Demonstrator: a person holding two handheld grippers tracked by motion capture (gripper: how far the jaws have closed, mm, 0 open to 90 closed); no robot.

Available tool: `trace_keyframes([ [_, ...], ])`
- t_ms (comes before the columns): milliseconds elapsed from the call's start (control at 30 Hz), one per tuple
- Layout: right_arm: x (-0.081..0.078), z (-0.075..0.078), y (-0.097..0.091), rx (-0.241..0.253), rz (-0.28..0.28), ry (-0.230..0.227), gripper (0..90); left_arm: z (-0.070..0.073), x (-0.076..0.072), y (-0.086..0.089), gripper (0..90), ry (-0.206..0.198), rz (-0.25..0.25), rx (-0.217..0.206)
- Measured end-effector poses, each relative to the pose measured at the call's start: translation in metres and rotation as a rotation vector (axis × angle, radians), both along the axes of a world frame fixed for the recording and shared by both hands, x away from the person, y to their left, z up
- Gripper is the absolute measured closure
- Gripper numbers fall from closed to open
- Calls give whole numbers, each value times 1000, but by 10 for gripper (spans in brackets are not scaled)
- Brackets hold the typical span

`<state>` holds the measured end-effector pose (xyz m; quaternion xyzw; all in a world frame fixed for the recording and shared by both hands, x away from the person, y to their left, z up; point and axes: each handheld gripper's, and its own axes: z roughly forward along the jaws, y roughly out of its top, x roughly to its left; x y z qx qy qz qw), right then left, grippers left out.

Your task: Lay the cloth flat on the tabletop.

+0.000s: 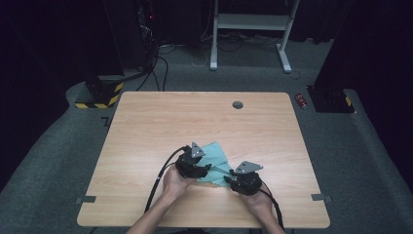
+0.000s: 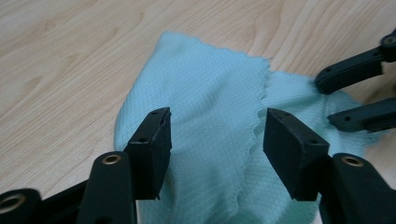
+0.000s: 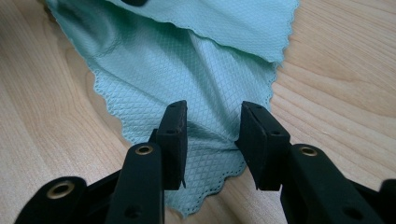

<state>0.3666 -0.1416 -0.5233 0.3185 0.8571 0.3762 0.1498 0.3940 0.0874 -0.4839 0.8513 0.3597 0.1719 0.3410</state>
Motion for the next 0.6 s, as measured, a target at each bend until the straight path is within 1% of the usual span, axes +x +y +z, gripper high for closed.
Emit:
trace_keyframes([
  [67,0,0,0,0,0,0,619,-4,2,-2,433,5,2,23],
  [233,0,0,0,-1,1,-3,619,-8,3,-7,506,4,-19,52],
  [267,0,0,0,0,0,-1,619,-9,4,-7,523,13,-22,53],
  [333,0,0,0,0,-1,-3,619,-12,6,-9,556,33,-21,69],
  [400,0,0,0,0,-1,-2,619,-14,7,-10,564,39,-15,69],
  [467,0,0,0,0,-1,-2,619,-12,4,-11,543,40,-21,60],
  [500,0,0,0,0,-1,-2,619,-11,2,-13,529,34,-28,54],
  [533,0,0,0,0,-1,-2,619,-11,0,-15,503,34,-38,60],
  [600,0,0,0,0,-1,-3,619,-11,-1,-19,441,34,-41,74],
])
